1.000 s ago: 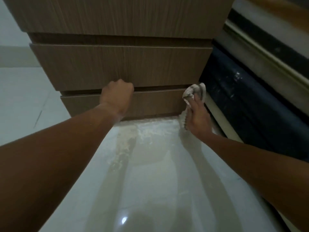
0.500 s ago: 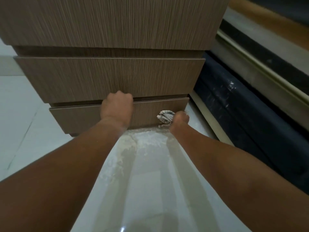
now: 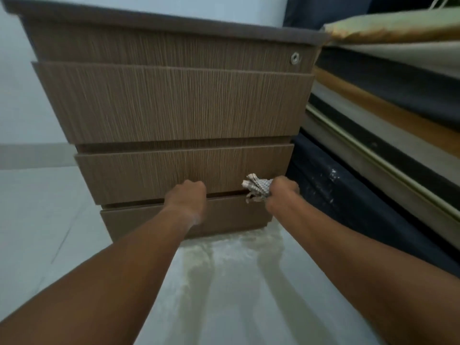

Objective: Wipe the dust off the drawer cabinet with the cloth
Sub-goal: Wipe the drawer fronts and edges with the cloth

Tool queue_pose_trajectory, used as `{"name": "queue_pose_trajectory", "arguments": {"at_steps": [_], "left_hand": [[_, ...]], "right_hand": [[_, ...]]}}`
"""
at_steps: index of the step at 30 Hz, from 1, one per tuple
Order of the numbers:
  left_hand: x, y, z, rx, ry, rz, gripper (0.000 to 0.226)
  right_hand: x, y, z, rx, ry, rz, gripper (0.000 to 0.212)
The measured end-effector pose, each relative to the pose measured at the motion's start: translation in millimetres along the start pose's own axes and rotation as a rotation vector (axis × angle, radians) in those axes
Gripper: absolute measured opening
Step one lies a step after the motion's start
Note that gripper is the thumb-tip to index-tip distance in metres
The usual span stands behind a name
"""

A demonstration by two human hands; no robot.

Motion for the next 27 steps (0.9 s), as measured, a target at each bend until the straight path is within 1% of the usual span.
{"name": "queue_pose_trajectory", "arguments": {"at_steps": [1,3,4,5,6,8,9,11,12,14,15,17,19,20,21,22,25,27], "left_hand": [[-3.5,0.2,8.0,-0.016,-0.037,0.002,0.026],[-11.4,0.8,33.4,-0.015,-0.152,-0.007,0.028],[-18.0,1.5,49.8,-0.008,-0.233,-0.021,0.029],[-25.7,2.3,65.2,0.007,-0.329,-0.04,0.029],[-34.9,1.5,81.5,0.03,-0.434,-0.077,0.029],[-52.3,4.1,113.5,0.045,-0.664,-0.184,0.034],[-58.1,9.0,127.5,0.06,-0.757,-0.215,0.038],[-66.7,24.1,153.6,0.109,-0.879,-0.172,0.047],[-69.0,33.9,164.2,0.123,-0.884,-0.114,0.051],[-68.6,58.7,175.2,0.103,-0.824,0.028,0.063],[-68.5,72.3,177.0,0.068,-0.789,0.097,0.068],[-68.7,97.6,176.3,-0.003,-0.731,0.209,0.071],[-70.1,112.7,178.7,-0.036,-0.723,0.225,0.067],[-71.1,116.5,182.3,-0.036,-0.736,0.204,0.065],[-73.1,118.8,186.9,-0.033,-0.753,0.181,0.061],[-74.7,121.9,192.3,-0.031,-0.771,0.162,0.054],[-79.8,136.1,205.6,-0.057,-0.778,0.164,0.036],[-81.3,144.7,208.4,-0.061,-0.754,0.168,0.039]], "right_hand": [[-5.4,-4.6,-4.2,0.109,0.021,-0.027,0.043],[-14.3,-0.2,-11.5,0.221,-0.024,0.069,0.041],[-18.5,6.7,-21.6,0.206,-0.012,0.11,0.041],[-33.0,18.6,-33.0,0.134,0.007,0.17,0.041],[-47.2,34.0,-39.9,0.1,-0.022,0.278,0.042],[-79.1,75.9,-46.8,0.116,-0.094,0.525,0.043],[-92.3,96.4,-52.4,0.067,-0.104,0.647,0.044],[-104.7,121.9,-65.3,-0.055,-0.129,0.84,0.045],[-101.5,124.4,-72.5,-0.121,-0.126,0.888,0.046],[-94.9,114.6,-90.0,-0.303,-0.11,0.973,0.048],[-97.0,105.6,-103.7,-0.432,-0.087,1.064,0.05],[-105.1,81.1,-140.6,-0.732,0.015,1.266,0.051],[-122.9,57.7,-181.6,-1.044,0.08,1.494,0.052],[-134.6,49.3,-201.9,-1.154,0.094,1.602,0.052],[-147.6,45.2,-221.8,-1.214,0.106,1.679,0.051],[-158.6,43.8,-241.3,-1.239,0.126,1.713,0.05],[-182.7,43.3,-282.3,-1.251,0.15,1.754,0.043],[-183.3,43.4,-286.0,-1.282,0.14,1.797,0.045]]}}
Point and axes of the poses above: each hand's wrist, its own x-axis towards the middle knuckle, its own z-axis out of the back of the hand, y = z × x, the point moved 7 cm from there along x, towards the middle knuckle, and after that the axes turned 7 degrees about y, right-handed, at the moved point
